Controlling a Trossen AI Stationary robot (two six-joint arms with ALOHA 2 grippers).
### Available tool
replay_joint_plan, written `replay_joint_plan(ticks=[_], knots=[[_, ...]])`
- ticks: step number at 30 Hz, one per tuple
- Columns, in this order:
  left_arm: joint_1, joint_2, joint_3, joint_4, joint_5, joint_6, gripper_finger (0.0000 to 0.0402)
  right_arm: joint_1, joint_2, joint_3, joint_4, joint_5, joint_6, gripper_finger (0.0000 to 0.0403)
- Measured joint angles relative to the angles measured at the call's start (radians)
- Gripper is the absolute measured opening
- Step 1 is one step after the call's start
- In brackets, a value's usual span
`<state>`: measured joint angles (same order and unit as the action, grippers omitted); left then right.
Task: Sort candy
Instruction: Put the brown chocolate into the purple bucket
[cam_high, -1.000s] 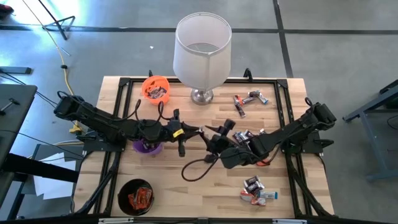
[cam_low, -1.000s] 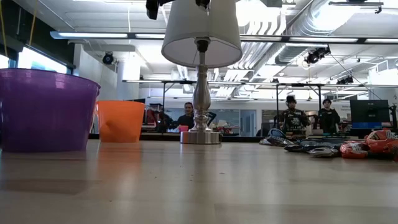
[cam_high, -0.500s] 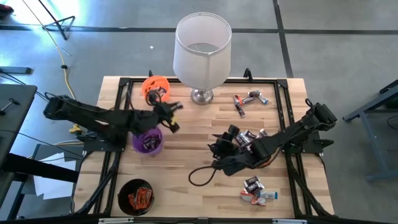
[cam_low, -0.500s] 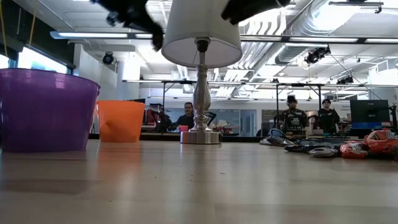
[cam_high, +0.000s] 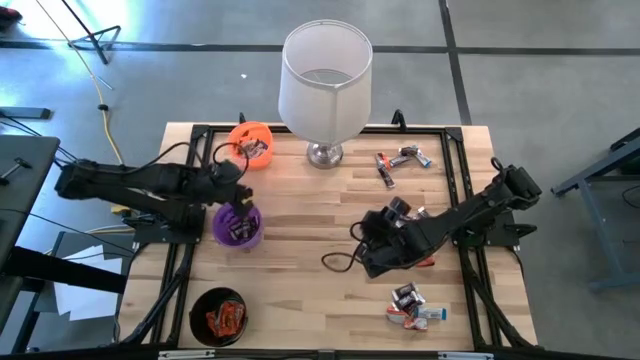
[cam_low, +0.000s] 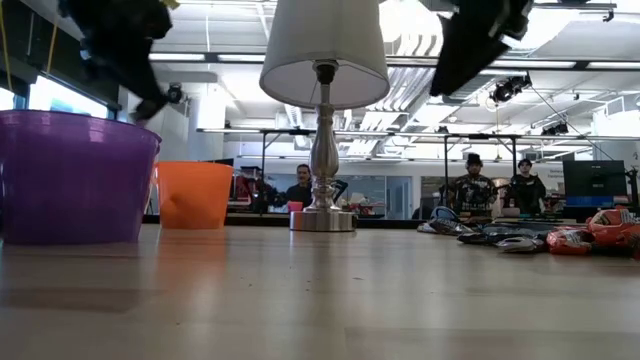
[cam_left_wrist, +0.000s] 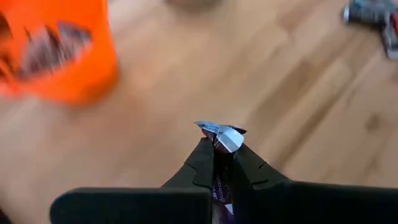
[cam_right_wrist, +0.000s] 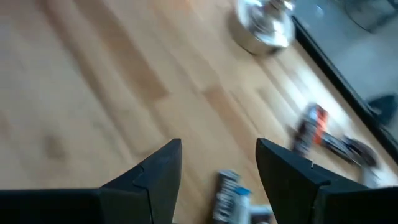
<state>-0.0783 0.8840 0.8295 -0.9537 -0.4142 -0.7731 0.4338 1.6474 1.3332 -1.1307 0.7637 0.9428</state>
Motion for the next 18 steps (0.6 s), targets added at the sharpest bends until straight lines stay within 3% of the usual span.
replay_joint_plan(ticks=[4, 9, 15, 18], knots=[[-0.029, -0.001, 0.000, -0.084, 0.091, -0.111, 0.0001, -0.052, 0.000, 0.000, -0.152, -0.001, 0.132, 0.0201], [-0.060, 0.003, 0.000, -0.098, 0.102, -0.188, 0.0001, -0.144, 0.000, 0.000, -0.325, 0.002, 0.253, 0.0201], [-0.103, 0.003, 0.000, -0.115, 0.099, -0.356, 0.0001, -0.245, -0.001, 0.000, -0.435, 0.005, 0.250, 0.0201], [-0.131, 0.003, 0.000, -0.147, 0.081, -0.431, 0.0001, -0.279, -0.001, 0.000, -0.440, 0.060, 0.226, 0.0201]])
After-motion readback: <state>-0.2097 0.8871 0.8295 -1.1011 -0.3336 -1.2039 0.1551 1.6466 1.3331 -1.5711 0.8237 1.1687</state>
